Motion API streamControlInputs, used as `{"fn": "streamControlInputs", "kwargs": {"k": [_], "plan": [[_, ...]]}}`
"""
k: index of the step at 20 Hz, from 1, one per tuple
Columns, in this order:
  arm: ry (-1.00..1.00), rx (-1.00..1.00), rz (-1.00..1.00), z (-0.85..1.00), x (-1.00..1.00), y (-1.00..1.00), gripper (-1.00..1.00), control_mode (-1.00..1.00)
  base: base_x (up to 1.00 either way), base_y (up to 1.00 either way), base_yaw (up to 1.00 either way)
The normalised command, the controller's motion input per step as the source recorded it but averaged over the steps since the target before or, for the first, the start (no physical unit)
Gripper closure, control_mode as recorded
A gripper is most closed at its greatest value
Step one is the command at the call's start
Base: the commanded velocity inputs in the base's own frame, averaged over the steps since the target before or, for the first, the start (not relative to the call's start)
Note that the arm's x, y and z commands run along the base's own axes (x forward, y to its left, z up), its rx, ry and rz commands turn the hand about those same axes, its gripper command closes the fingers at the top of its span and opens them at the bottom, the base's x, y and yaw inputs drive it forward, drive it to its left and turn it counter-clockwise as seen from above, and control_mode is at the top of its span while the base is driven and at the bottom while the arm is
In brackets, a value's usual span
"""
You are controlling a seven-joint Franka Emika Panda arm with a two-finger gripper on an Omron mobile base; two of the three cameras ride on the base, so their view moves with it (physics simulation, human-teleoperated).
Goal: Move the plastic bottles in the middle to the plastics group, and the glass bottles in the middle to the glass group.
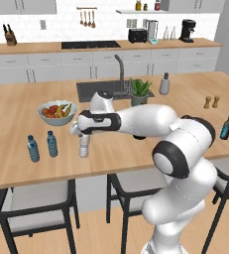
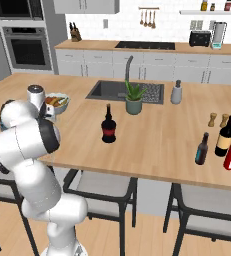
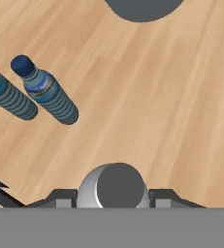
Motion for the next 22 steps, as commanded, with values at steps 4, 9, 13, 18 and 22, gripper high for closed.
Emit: {"fn": "streamControlInputs", "kwargs": {"k": [4, 9, 13, 18, 22], "plan": [[-0.22, 0.00, 0.03, -0.24, 0.22, 0.45, 1.00, -1.00, 0.00, 0.00, 0.00], [-0.11, 0.00, 0.02, -0.13, 0.28, 0.40, 1.00, -1.00, 0.00, 0.00, 0.00], [0.00, 0.00, 0.02, -0.20, 0.26, 0.37, 1.00, -1.00, 0.00, 0.00, 0.00], [0.00, 0.00, 0.01, -0.28, 0.18, 0.21, 1.00, -1.00, 0.00, 0.00, 0.00], [0.00, 0.00, 0.03, -0.30, 0.08, 0.18, 1.00, -1.00, 0.00, 0.00, 0.00]]}}
